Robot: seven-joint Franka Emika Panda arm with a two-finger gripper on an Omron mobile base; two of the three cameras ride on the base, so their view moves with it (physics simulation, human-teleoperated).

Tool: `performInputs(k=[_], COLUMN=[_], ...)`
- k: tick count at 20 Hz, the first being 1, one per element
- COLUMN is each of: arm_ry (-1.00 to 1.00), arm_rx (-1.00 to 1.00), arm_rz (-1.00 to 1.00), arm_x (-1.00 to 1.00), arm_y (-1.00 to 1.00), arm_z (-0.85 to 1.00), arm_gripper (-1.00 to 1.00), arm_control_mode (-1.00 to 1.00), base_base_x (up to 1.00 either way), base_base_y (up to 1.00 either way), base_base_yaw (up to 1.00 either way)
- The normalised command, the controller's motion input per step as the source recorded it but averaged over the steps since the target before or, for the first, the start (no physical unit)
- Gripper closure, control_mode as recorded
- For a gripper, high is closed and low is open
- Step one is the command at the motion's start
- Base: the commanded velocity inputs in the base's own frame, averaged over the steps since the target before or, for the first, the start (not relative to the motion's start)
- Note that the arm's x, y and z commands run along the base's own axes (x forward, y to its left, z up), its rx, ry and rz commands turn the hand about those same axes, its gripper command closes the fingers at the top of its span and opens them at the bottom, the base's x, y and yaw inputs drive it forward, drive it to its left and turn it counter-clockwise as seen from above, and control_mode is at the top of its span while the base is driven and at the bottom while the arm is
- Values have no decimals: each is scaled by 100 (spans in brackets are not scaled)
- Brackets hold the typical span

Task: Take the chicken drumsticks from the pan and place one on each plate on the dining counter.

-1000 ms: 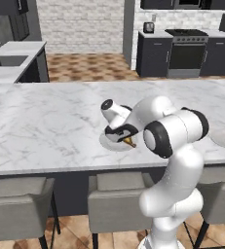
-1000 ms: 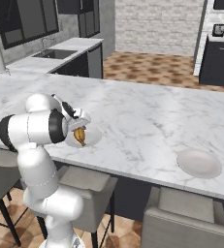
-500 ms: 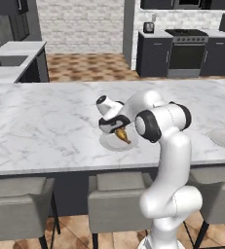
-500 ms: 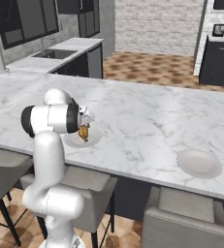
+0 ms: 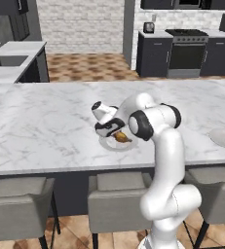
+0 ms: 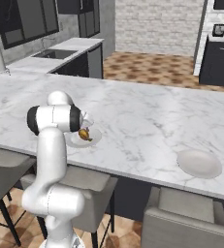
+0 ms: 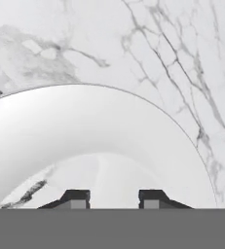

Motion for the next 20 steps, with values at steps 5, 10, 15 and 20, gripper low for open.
performInputs(k=[5, 10, 15, 20], arm_ry=[-28, -31, -37, -34], arm_rx=[2, 4, 11, 16], arm_rz=[-7, -11, -8, -1], arm_x=[-28, -36, -43, -35], arm_y=[0, -4, -9, -20], arm_z=[-6, 10, 77, 100], arm_gripper=[-100, -100, -100, -100], arm_control_mode=[-100, -100, -100, -100], base_base_x=[0, 0, 0, 0], base_base_y=[0, 0, 0, 0], base_base_yaw=[0, 0, 0, 0])
